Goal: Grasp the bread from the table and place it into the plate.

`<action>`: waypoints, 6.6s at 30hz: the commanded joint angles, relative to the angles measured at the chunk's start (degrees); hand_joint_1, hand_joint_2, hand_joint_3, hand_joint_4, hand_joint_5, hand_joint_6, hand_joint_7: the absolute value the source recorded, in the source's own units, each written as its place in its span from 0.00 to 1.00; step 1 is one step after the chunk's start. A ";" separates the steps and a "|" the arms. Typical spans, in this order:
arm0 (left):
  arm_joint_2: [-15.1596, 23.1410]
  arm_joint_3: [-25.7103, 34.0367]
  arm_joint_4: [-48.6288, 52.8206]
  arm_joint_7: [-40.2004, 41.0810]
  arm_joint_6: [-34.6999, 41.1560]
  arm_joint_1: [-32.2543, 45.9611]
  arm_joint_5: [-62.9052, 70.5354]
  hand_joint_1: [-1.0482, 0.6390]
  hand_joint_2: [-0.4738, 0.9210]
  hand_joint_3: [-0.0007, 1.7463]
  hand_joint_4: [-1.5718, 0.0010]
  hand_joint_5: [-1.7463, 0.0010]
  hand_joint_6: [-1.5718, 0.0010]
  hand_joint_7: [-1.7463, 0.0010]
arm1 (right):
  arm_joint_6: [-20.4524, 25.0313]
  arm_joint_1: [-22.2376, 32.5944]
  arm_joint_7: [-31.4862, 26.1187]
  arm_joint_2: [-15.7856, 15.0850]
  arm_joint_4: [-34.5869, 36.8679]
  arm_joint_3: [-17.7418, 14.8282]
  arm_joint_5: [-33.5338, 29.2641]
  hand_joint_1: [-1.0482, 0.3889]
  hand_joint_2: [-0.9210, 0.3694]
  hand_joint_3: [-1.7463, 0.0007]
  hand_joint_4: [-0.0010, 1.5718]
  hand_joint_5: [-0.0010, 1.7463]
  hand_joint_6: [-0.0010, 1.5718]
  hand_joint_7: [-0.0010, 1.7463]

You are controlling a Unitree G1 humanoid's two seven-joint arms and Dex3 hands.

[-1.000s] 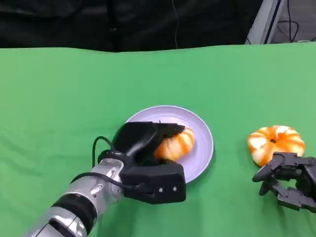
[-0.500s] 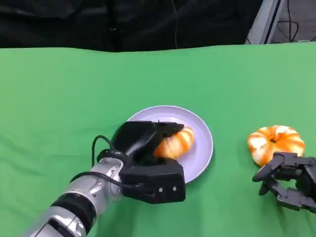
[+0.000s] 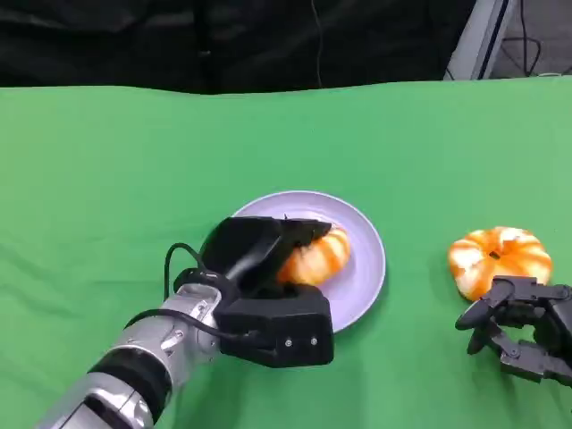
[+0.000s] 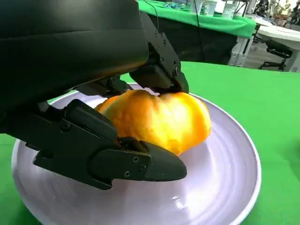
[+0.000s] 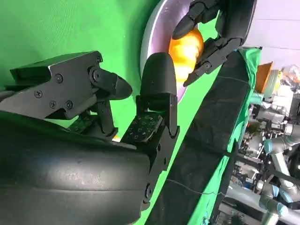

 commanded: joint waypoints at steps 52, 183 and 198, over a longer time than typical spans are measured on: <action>8.70 2.80 -13.12 -8.30 -1.77 6.79 -2.30 0.07 1.00 0.33 0.71 0.99 0.75 1.00 | -0.28 -0.01 -0.06 -0.69 -0.39 -0.16 0.56 0.75 0.14 0.56 0.55 0.78 0.60 0.53; 4.71 40.86 -2.67 -6.61 -42.00 28.73 -31.71 0.58 0.94 0.32 0.48 0.17 0.47 0.34 | 1.49 -0.52 3.27 -1.70 1.01 -2.03 2.36 0.76 0.09 0.61 0.56 0.78 0.61 0.52; 4.50 40.77 -3.20 -7.51 -42.14 28.82 -32.23 0.58 0.95 0.30 0.47 0.17 0.46 0.36 | 1.61 -0.79 2.92 -1.68 1.11 -1.83 2.35 0.77 0.08 0.63 0.56 0.77 0.61 0.52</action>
